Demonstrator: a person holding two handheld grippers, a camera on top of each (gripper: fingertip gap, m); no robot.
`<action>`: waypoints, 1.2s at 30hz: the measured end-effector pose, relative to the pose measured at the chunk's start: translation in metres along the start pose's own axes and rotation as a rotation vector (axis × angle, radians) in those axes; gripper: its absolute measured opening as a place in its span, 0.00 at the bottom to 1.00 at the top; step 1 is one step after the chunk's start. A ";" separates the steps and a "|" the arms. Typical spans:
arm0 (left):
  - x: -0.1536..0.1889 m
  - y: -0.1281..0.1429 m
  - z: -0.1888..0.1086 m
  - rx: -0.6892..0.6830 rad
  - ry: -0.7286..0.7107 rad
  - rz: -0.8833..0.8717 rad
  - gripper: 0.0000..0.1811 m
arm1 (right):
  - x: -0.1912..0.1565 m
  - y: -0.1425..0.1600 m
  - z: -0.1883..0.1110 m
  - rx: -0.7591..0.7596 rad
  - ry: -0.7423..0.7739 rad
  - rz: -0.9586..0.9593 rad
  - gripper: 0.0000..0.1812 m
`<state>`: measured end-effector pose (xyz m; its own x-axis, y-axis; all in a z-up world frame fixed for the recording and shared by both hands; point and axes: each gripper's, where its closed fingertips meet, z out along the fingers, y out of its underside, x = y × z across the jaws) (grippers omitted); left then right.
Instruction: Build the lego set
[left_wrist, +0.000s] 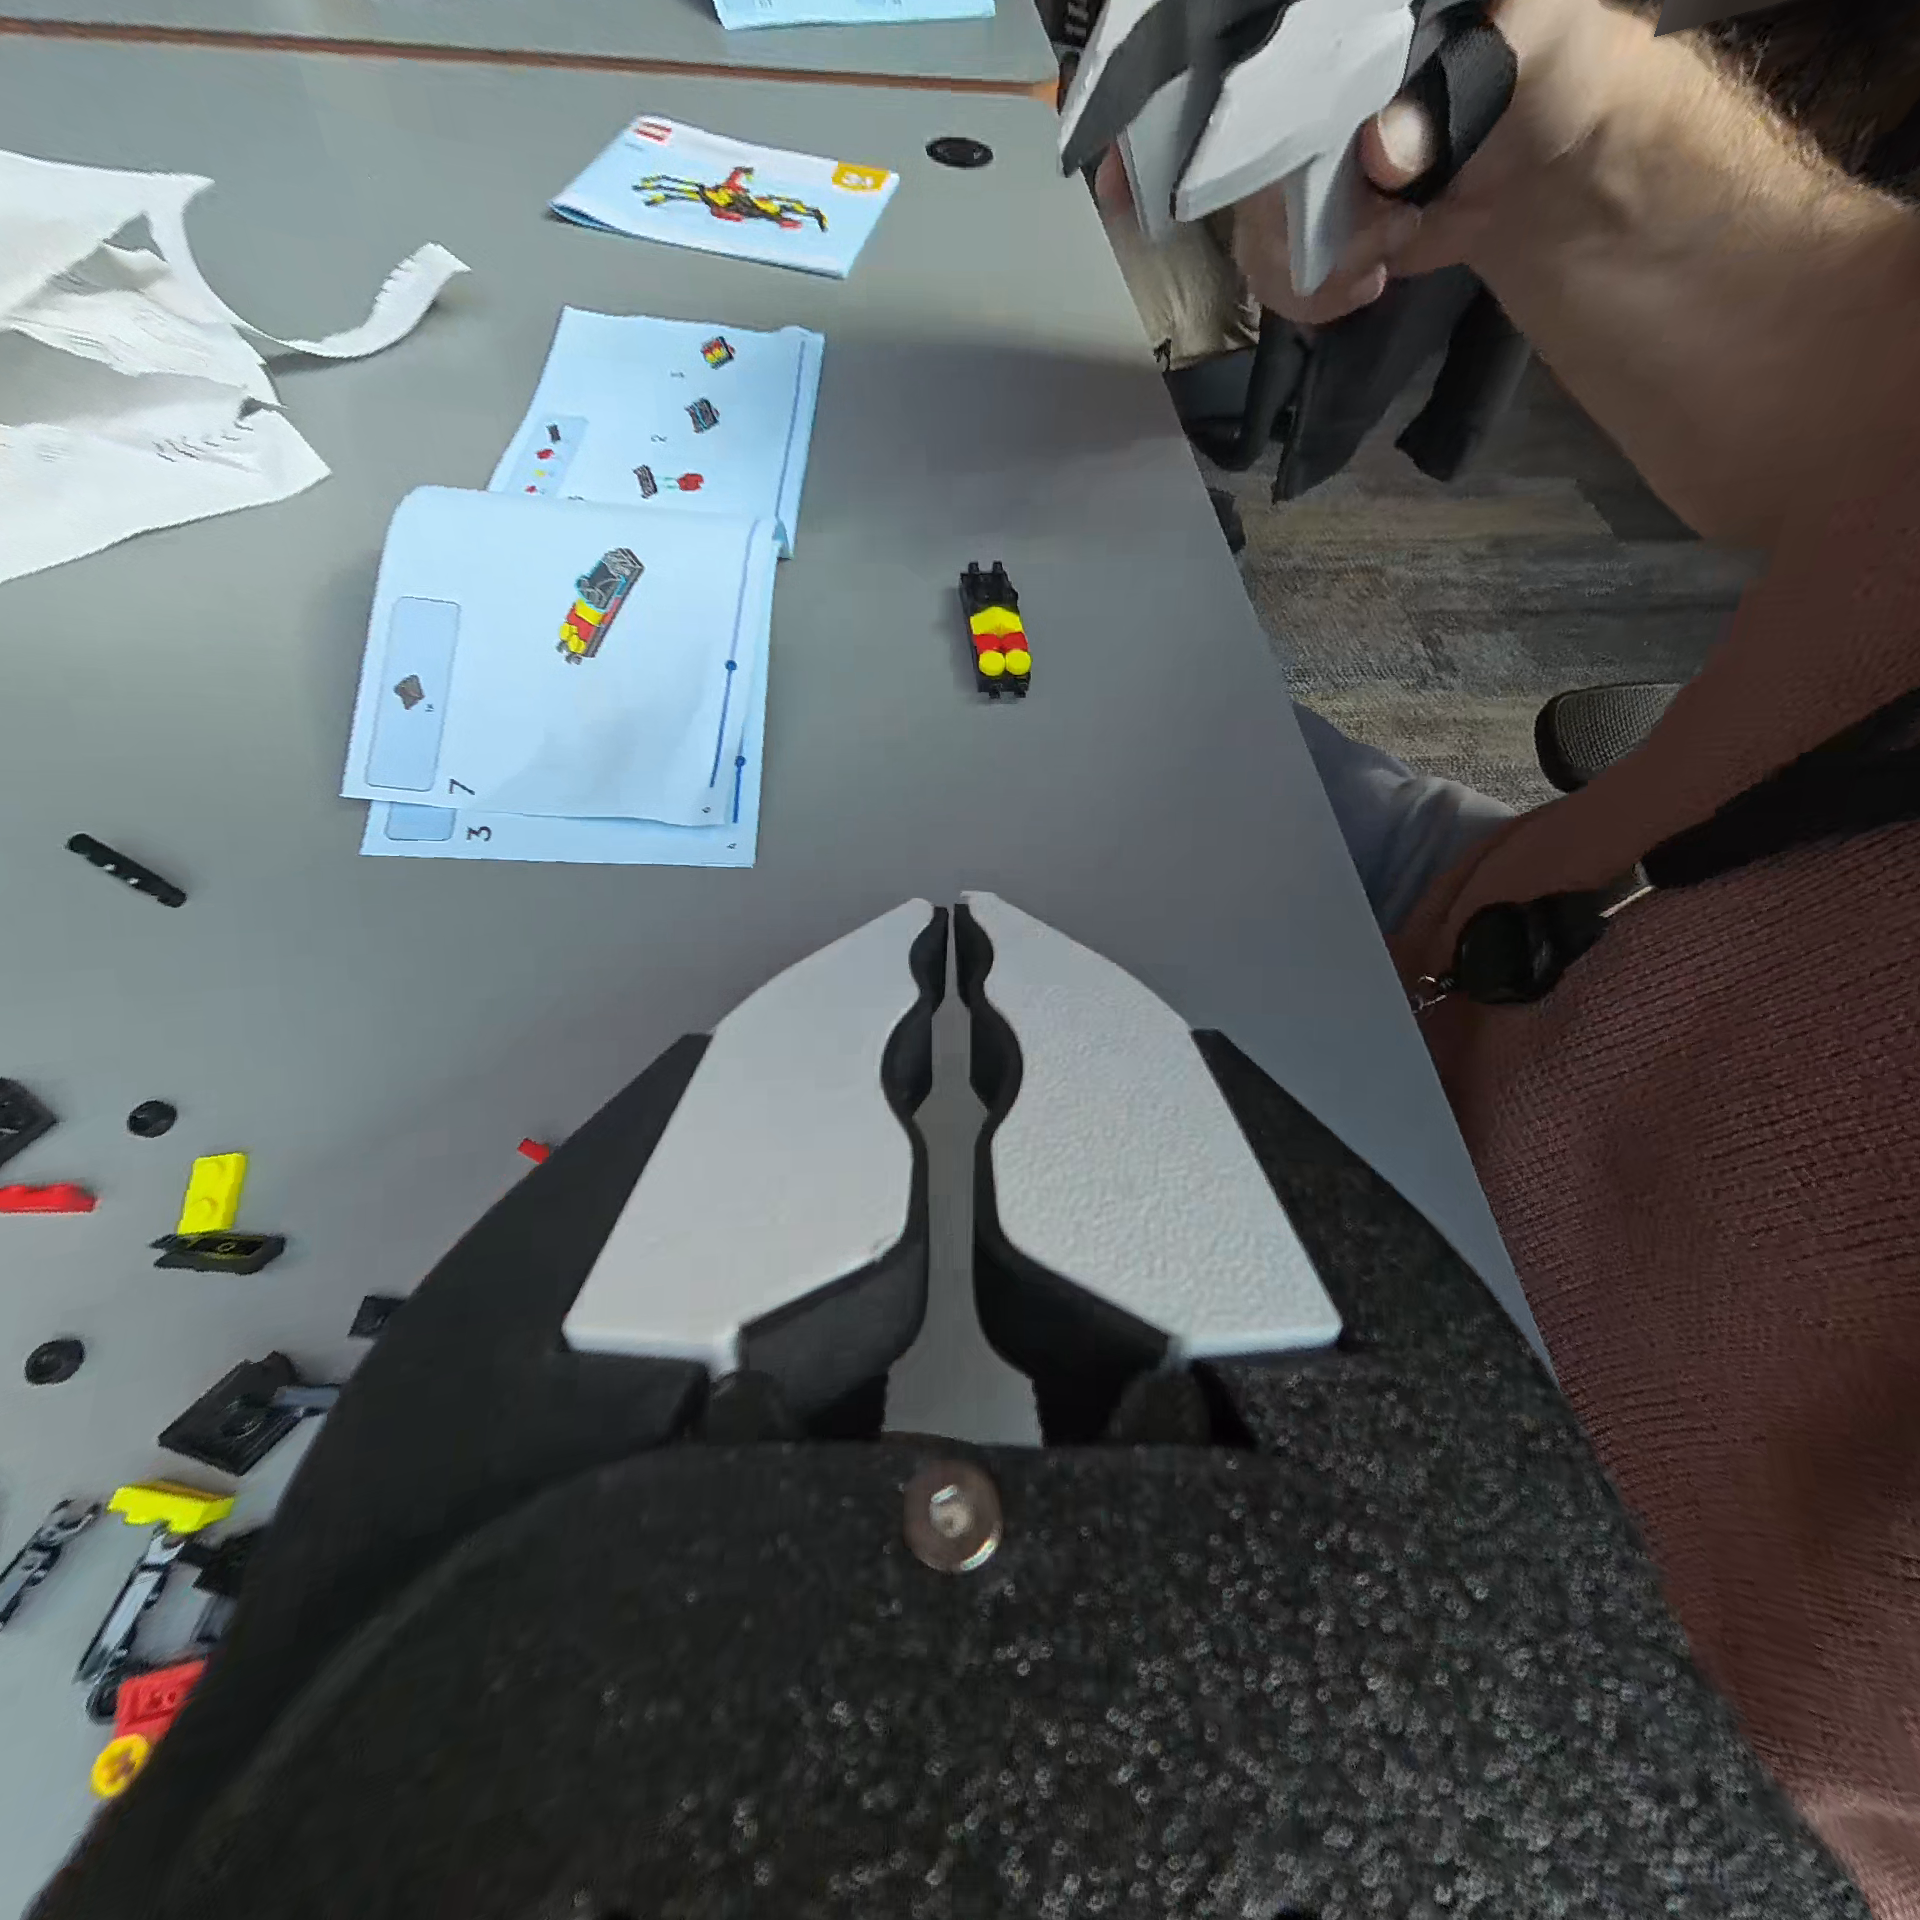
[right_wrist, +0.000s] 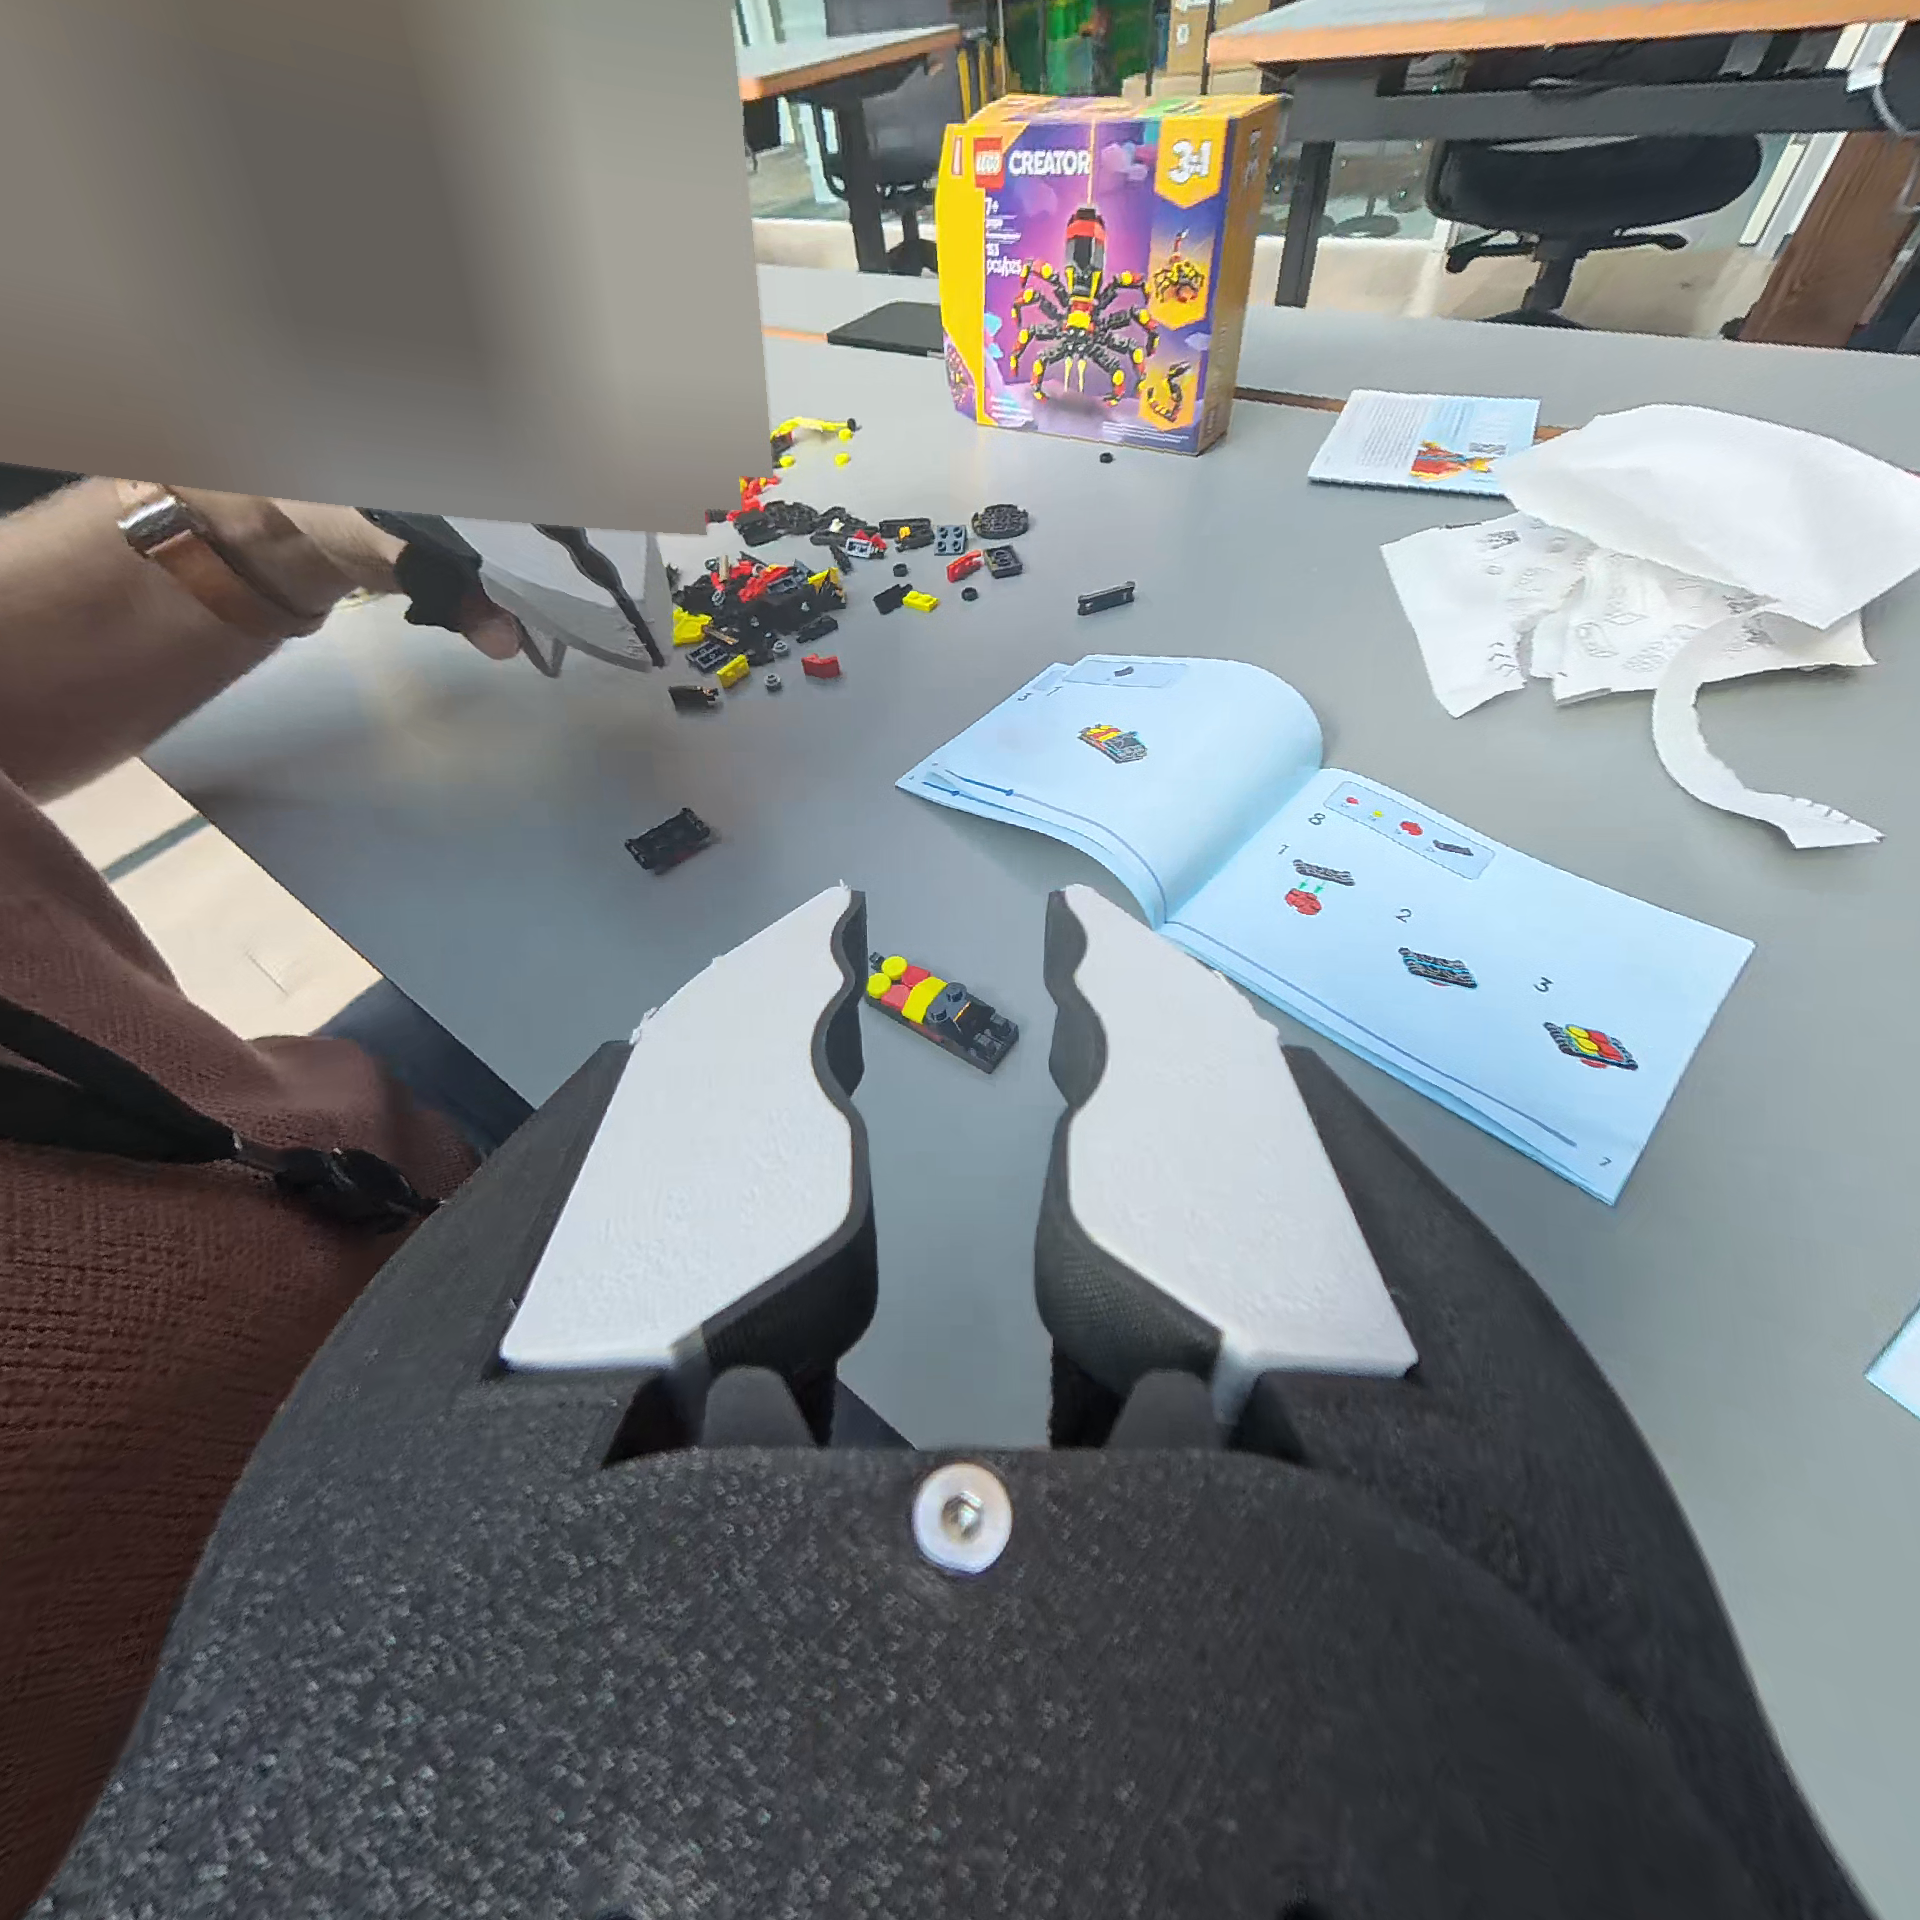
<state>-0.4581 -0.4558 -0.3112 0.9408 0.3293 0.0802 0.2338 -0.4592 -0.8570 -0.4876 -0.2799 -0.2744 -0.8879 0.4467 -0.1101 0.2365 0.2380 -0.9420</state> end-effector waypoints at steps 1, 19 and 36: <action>-0.004 -0.003 -0.007 0.026 -0.037 0.000 0.01 | 0.003 -0.001 -0.001 0.011 0.013 0.009 0.18; -0.019 0.063 -0.112 0.166 -0.723 0.038 0.08 | -0.049 -0.052 0.192 -0.175 -0.247 -0.406 0.00; -0.027 0.061 -0.138 0.235 -0.861 0.141 0.03 | -0.116 -0.069 0.414 -0.370 -0.607 -0.613 0.00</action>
<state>-0.4359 -0.6062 -0.2951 0.4256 0.8298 -0.3609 -0.0148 -0.3924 -0.9197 -0.5641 -0.7055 -0.3284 -0.9285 -0.3487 0.1275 -0.3227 0.5883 -0.7414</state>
